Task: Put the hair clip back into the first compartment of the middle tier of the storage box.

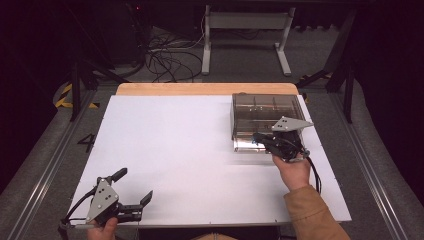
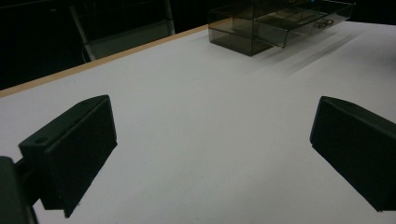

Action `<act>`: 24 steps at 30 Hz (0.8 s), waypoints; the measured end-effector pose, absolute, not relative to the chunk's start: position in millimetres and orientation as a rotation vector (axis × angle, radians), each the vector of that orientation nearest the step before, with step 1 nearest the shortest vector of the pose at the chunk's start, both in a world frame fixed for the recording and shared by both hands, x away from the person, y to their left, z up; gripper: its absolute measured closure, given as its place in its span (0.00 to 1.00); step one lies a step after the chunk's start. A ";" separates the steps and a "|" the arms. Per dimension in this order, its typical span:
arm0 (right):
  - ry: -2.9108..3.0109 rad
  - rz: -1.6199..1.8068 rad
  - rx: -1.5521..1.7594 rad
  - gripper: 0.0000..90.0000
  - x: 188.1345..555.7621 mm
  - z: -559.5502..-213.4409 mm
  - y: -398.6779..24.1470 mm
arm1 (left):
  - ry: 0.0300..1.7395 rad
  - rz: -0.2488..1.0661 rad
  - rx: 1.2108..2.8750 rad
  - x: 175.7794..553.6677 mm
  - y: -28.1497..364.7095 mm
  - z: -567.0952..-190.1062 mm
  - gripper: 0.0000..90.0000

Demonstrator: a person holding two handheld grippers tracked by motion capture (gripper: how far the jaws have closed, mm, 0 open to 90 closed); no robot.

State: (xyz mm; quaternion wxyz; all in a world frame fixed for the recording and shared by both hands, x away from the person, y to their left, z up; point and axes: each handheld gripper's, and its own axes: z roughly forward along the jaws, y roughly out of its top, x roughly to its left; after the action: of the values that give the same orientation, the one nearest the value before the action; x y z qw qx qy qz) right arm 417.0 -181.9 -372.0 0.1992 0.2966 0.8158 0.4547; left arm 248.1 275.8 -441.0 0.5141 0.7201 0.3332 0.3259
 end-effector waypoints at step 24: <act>2.312 1.282 0.923 0.99 444.5 -395.5 -169.4 | 0.820 0.799 1.726 242.2 280.1 -441.7 0.01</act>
State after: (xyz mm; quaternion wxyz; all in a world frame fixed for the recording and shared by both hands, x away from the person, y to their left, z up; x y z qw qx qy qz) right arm 444.5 -169.4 -395.5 0.1700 0.3249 0.8136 0.4512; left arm 242.2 280.1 -441.7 0.5100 0.7168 0.3406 0.3316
